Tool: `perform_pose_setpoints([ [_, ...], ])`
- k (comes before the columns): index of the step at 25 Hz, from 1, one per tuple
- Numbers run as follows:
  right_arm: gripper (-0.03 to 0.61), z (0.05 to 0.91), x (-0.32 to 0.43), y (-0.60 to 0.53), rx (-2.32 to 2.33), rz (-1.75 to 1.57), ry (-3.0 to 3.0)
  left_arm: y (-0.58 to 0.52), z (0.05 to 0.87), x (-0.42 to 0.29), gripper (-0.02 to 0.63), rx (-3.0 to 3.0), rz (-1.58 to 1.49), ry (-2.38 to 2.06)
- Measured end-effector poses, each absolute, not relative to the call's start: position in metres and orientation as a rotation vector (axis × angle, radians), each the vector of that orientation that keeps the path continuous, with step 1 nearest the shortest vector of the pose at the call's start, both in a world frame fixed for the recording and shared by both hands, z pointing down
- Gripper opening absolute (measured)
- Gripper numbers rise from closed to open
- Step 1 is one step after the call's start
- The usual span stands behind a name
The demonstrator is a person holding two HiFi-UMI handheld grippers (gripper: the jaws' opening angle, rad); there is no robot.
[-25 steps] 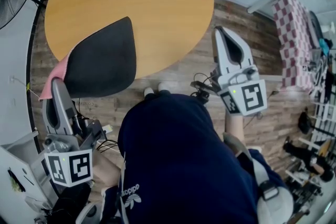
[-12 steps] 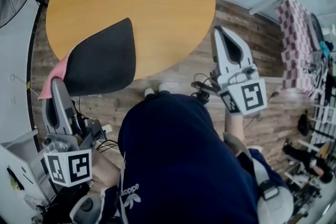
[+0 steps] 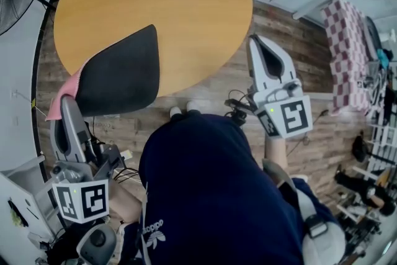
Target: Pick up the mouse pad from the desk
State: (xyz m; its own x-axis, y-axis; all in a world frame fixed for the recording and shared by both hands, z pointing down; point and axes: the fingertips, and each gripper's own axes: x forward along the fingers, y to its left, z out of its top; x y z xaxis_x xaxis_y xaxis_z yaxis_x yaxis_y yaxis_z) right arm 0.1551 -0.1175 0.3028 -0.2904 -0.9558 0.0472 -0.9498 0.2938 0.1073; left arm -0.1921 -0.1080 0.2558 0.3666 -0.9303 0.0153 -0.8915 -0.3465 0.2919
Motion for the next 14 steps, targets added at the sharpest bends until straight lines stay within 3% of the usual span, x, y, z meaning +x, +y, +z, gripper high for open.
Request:
perform_pose_setpoints([
  [14,0.002,0.2955,0.149,-0.1153,1.786,-0.13,-2.508,-0.1078,0.2532,-0.194,0.02,2.385,-0.225,-1.638],
])
